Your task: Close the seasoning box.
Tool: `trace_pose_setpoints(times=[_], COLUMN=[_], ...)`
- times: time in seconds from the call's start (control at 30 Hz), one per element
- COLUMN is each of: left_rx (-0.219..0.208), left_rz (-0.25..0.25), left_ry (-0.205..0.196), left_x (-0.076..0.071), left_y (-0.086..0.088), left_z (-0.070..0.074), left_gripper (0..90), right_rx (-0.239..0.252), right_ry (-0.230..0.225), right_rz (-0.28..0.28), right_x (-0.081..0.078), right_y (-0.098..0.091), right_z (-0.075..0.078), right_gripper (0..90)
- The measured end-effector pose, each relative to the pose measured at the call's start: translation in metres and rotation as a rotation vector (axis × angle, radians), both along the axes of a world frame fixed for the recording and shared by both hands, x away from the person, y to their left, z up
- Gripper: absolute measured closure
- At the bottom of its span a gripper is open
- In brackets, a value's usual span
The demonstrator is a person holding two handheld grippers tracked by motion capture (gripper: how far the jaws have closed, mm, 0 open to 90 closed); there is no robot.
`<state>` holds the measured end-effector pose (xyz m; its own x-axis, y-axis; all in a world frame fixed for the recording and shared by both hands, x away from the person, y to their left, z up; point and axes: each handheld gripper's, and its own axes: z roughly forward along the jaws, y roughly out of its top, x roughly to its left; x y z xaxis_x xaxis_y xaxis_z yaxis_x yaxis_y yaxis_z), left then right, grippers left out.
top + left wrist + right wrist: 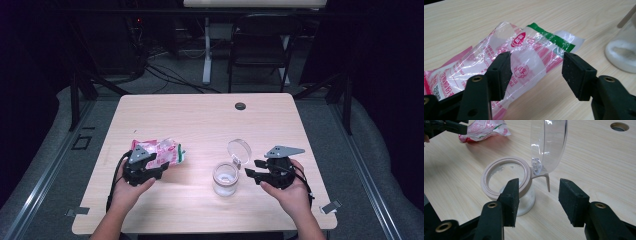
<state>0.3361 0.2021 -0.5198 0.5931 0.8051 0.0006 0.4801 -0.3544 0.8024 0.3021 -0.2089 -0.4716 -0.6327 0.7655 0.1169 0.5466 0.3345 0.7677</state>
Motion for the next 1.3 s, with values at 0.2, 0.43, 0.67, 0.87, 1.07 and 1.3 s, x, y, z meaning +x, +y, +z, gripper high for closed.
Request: trace_pose_setpoints(times=[0.2, 0.43, 0.67, 0.87, 1.07, 1.3], left_rx=[0.024, 0.1, 0.164, 0.202, 0.246, 0.308], left_rz=[-0.017, -0.053, -0.067, -0.092, -0.072, -0.039], left_ry=[-0.009, -0.024, -0.03, -0.053, -0.047, -0.05], left_x=[0.001, 0.004, 0.007, 0.005, 0.011, 0.022], left_y=[-0.007, -0.021, -0.036, -0.046, -0.049, -0.048], left_z=[-0.003, -0.007, -0.013, -0.014, -0.021, -0.03], left_gripper=[39.2, 37.8, 36.9, 36.3, 36.7, 37.0], right_rx=[-0.002, -0.004, 0.001, 0.002, -0.002, -0.006], right_ry=[0.001, 0.002, 0.003, -0.002, 0.003, 0.007], right_rz=[-0.013, -0.032, -0.052, -0.068, -0.07, -0.069], right_x=[-0.001, -0.004, -0.008, -0.011, -0.012, -0.013], right_y=[-0.001, -0.005, -0.011, -0.015, -0.014, -0.015], right_z=[-0.001, -0.003, -0.003, -0.002, -0.004, -0.005], right_gripper=[49.5, 49.0, 48.8, 48.8, 48.8, 48.8])
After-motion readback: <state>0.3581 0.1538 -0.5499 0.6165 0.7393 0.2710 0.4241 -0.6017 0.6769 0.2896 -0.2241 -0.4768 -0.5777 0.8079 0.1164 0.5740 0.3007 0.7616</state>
